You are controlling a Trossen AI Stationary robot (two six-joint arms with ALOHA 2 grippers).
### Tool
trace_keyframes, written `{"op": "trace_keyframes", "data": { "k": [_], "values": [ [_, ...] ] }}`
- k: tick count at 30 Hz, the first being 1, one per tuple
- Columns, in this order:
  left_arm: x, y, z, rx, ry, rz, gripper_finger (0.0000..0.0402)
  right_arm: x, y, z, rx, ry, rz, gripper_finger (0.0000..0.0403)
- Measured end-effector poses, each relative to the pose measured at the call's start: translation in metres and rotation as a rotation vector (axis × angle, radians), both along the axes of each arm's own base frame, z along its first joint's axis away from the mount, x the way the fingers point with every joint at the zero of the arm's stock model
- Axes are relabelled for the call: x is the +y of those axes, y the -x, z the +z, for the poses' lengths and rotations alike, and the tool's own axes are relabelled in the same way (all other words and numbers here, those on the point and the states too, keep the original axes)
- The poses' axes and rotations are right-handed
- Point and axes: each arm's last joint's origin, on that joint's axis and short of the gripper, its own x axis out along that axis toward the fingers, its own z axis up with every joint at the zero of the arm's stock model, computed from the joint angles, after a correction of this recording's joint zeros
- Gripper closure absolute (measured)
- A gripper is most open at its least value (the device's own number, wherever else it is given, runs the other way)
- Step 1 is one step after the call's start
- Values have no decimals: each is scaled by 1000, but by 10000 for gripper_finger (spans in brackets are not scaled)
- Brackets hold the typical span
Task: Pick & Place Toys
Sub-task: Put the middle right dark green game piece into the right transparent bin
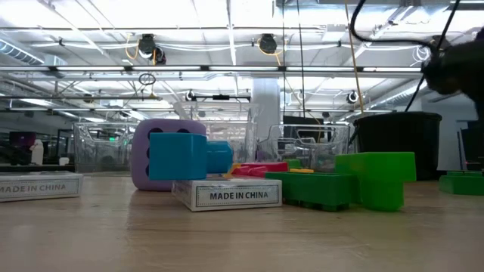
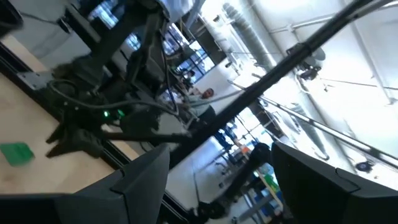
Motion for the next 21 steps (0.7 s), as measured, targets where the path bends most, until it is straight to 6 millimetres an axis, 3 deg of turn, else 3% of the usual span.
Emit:
{"op": "trace_keyframes", "data": {
  "k": [11,21],
  "values": [
    [33,-20,1,-30,-80,-97,121,-26,-22,-26,-195,-156,-259,193],
    [69,-35,1,-56,-116,-299,121,-62,-29,-35,-199,-114,-373,193]
  ]
}}
